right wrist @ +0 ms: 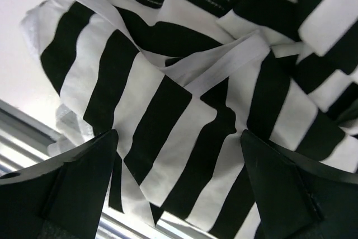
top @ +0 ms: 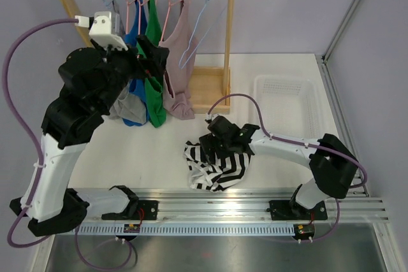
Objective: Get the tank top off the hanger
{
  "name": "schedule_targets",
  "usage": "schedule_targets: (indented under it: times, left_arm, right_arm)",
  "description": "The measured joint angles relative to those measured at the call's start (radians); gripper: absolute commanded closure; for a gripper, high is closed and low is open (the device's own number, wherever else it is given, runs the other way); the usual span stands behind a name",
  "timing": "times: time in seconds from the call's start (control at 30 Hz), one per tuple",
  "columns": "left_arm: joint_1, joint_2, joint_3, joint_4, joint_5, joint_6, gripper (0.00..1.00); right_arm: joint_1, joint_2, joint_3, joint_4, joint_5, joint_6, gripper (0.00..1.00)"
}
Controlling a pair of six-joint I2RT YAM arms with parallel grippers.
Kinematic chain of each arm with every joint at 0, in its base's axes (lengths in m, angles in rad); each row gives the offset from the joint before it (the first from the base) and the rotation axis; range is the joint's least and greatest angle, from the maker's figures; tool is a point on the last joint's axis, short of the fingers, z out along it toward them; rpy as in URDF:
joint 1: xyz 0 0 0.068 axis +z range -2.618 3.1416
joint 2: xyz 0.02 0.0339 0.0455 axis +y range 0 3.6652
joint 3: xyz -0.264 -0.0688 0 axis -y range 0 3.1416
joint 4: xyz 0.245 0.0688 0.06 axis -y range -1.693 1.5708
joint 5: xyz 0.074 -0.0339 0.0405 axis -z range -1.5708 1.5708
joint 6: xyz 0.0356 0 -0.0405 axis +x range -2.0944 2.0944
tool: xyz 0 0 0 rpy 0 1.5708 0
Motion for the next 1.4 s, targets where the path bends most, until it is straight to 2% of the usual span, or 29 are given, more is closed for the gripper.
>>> schedule_targets:
  times: [0.13, 0.27, 0.3, 0.37, 0.4, 0.47, 0.67, 0.93, 1.23, 1.4]
  left_arm:
    - [0.000, -0.100, -0.082, -0.045, -0.045, -0.026, 0.01]
    - [0.000, -0.167, -0.171, -0.085, -0.083, -0.043, 0.01]
    - [0.000, -0.180, -0.192, -0.099, -0.091, -0.047, 0.01]
    - [0.001, -0.204, -0.230, -0.116, -0.102, -0.050, 0.01]
    - [0.001, -0.219, -0.251, -0.118, -0.106, -0.051, 0.01]
    - [0.001, -0.249, -0.294, -0.127, -0.114, -0.050, 0.01]
    - [0.001, -0.344, -0.404, -0.159, -0.158, -0.038, 0.01]
    - [0.001, -0.415, -0.430, -0.180, -0.198, -0.018, 0.01]
    - [0.001, -0.421, -0.416, -0.216, -0.206, -0.008, 0.01]
    - [0.001, -0.380, -0.307, -0.228, -0.175, -0.008, 0.01]
  right_arm:
    - [0.034, 0.085, 0.000, 0.005, 0.024, 0.010, 0.01]
    - [0.035, 0.159, 0.000, 0.025, 0.026, 0.017, 0.11]
    - [0.036, 0.177, 0.003, 0.027, 0.029, 0.014, 0.29]
    - [0.036, 0.190, 0.017, 0.040, 0.023, 0.004, 0.52]
    - [0.036, 0.199, 0.024, 0.040, 0.023, 0.001, 0.76]
    - [0.036, 0.204, 0.029, 0.047, 0.019, -0.006, 1.00]
    - [0.037, 0.127, 0.084, -0.059, 0.100, -0.038, 1.00]
    - [-0.005, -0.078, 0.399, -0.259, 0.343, -0.118, 1.00]
    - [-0.255, -0.176, 0.673, -0.407, 0.462, -0.216, 1.00]
    - [-0.432, -0.208, 0.631, -0.436, 0.468, -0.224, 1.00]
